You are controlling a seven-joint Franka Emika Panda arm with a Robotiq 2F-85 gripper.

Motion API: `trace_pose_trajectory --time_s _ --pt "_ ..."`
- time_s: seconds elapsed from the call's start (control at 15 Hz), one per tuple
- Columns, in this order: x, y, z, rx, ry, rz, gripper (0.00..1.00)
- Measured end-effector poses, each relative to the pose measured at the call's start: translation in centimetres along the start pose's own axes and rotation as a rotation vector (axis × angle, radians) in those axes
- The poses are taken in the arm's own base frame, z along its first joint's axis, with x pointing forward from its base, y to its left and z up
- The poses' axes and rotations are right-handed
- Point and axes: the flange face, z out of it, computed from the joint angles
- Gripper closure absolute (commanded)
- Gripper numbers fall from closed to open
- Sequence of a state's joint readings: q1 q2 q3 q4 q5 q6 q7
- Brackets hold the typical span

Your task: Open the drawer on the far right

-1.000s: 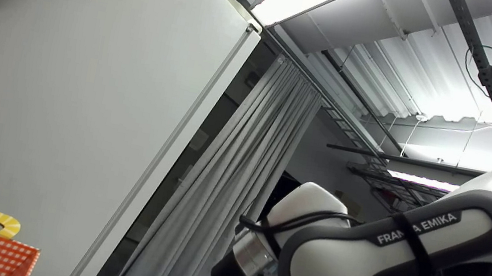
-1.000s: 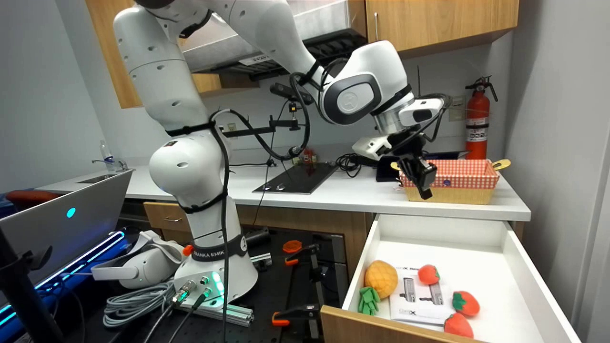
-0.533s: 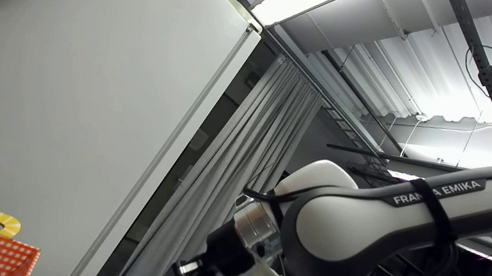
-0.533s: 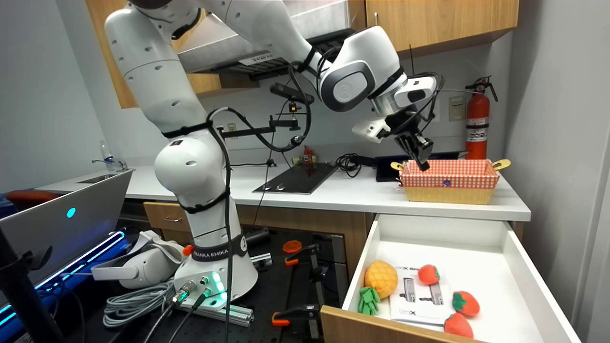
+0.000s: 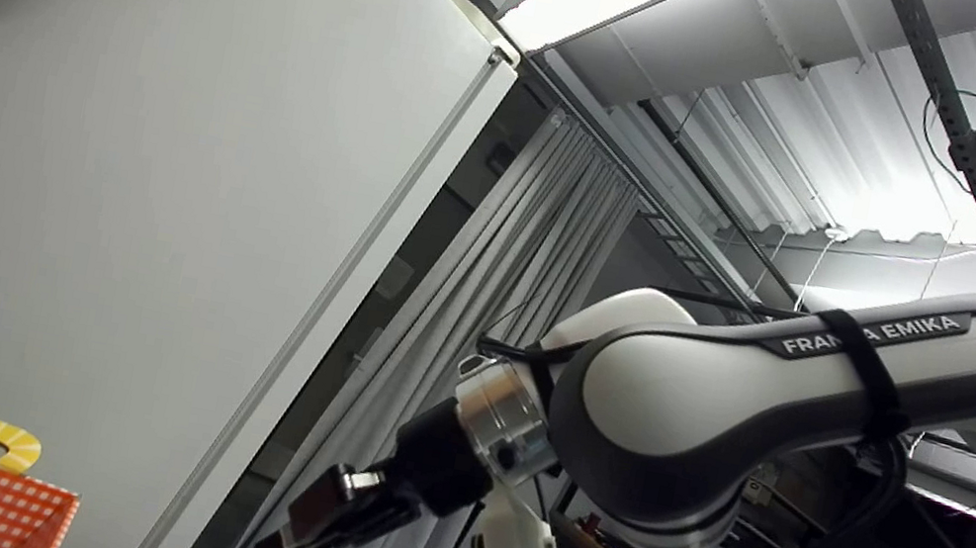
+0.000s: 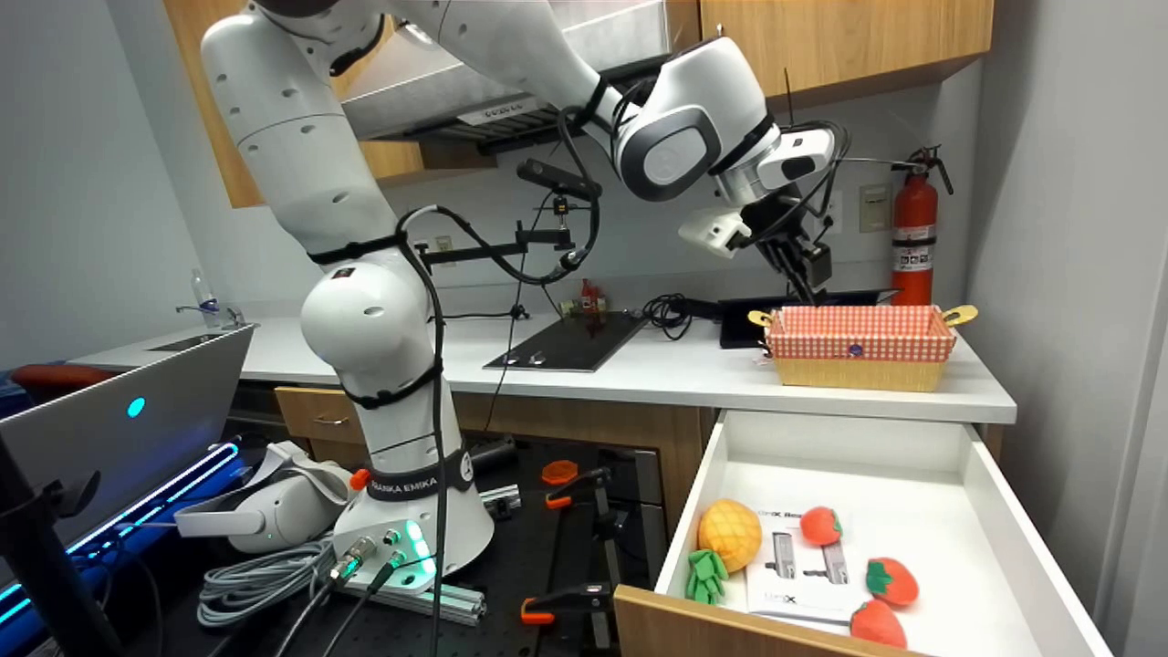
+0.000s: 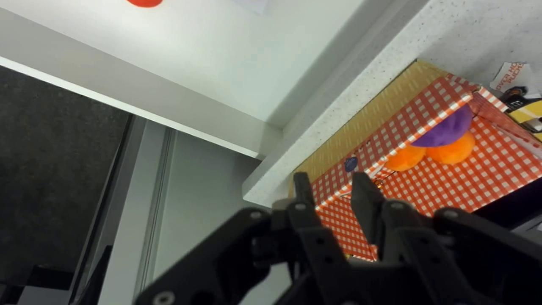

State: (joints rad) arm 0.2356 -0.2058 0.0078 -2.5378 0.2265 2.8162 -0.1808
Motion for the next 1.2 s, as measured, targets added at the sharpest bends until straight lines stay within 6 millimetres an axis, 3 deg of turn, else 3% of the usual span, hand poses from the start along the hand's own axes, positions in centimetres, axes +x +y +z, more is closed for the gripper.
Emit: trace_pose_trajectory --time_s 0.33,1.2 --pt "0.6 -0.4 -0.1 0.003 0.009 -0.008 0.01" --pt "1.3 -0.5 -0.3 0.010 0.017 0.003 0.00"
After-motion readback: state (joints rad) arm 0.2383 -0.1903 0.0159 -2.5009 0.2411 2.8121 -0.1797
